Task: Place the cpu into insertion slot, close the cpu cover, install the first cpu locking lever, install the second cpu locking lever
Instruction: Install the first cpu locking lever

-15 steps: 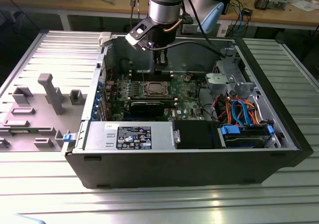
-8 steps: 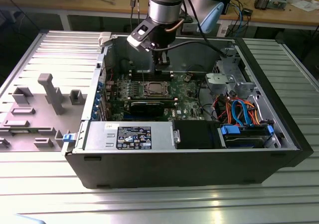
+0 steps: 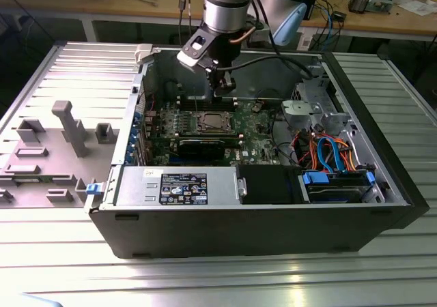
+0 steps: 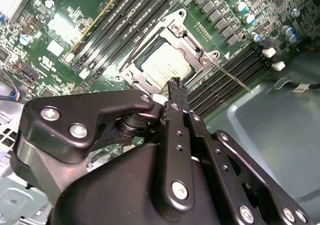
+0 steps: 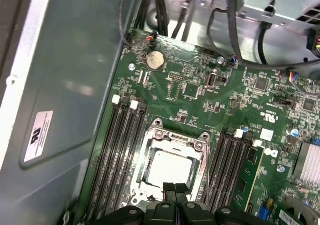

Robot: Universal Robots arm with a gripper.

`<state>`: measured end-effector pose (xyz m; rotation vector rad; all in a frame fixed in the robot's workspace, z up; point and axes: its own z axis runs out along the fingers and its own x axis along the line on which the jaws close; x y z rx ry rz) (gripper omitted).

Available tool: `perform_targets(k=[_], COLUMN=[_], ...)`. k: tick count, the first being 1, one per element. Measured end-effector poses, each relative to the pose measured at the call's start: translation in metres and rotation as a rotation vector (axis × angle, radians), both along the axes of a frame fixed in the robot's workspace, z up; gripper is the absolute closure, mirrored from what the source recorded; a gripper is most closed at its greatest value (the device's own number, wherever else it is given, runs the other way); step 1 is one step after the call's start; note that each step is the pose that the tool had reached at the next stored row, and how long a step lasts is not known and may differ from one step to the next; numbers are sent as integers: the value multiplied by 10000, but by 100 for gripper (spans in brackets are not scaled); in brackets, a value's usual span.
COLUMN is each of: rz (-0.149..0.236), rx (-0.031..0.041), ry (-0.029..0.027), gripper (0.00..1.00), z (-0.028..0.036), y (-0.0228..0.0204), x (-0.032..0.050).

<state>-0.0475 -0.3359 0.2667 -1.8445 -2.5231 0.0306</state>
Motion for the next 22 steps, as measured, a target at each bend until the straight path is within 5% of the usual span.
perform_targets(k=[13,22], rz=[1814,1902], rx=[0,0], ry=[0,0], gripper=[89,89], z=[0,0], y=[0,0], x=[0,0])
